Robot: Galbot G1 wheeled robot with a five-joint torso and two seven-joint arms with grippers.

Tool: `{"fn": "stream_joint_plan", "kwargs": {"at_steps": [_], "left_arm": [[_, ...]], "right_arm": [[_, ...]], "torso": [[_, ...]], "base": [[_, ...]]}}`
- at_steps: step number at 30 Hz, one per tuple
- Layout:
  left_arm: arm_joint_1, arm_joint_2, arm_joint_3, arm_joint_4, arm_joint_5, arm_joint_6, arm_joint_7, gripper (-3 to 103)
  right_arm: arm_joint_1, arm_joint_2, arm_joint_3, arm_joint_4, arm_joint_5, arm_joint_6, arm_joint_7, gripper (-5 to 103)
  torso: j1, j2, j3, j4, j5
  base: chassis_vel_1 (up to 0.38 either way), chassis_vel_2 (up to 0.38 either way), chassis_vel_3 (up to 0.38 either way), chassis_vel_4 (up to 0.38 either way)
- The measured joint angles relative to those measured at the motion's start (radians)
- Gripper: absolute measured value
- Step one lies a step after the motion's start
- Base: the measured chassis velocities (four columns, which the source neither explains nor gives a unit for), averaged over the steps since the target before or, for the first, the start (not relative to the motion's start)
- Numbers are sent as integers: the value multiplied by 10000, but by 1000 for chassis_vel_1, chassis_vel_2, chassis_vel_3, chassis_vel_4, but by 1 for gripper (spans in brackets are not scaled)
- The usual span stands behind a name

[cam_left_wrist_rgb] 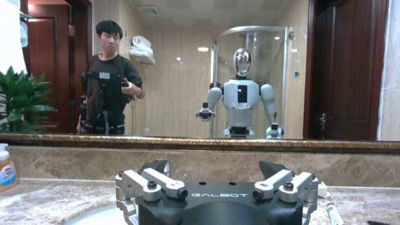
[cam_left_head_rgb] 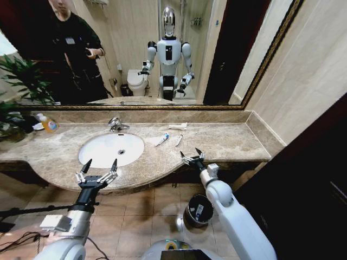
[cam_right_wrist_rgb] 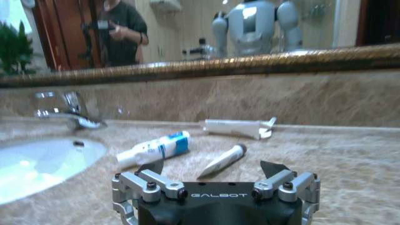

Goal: Pick up the trash from the sink and place it in the trash bin.

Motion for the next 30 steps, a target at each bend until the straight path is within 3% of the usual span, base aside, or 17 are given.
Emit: {"fn": "stream_joint_plan", "kwargs": {"at_steps": [15, 26, 30], "left_arm": [[0, 0, 0, 0, 0, 0, -2, 100], [0, 0, 0, 0, 0, 0, -2, 100], [0, 0, 0, 0, 0, -1, -2, 100]], "right_arm": [[2967, 459, -1210, -2844, 351, -345, 587, 100], [3425, 518, -1426, -3753, 459, -511, 904, 103], [3453, 573, -1470, -3800, 456, -503, 958, 92]], "torso": [[1, 0, 0, 0, -1], [-1, 0, -1, 0, -1], [-1, 2, -1, 0, -1]], "base": [[0, 0, 0, 0], [0, 0, 0, 0], [0, 0, 0, 0]]}}
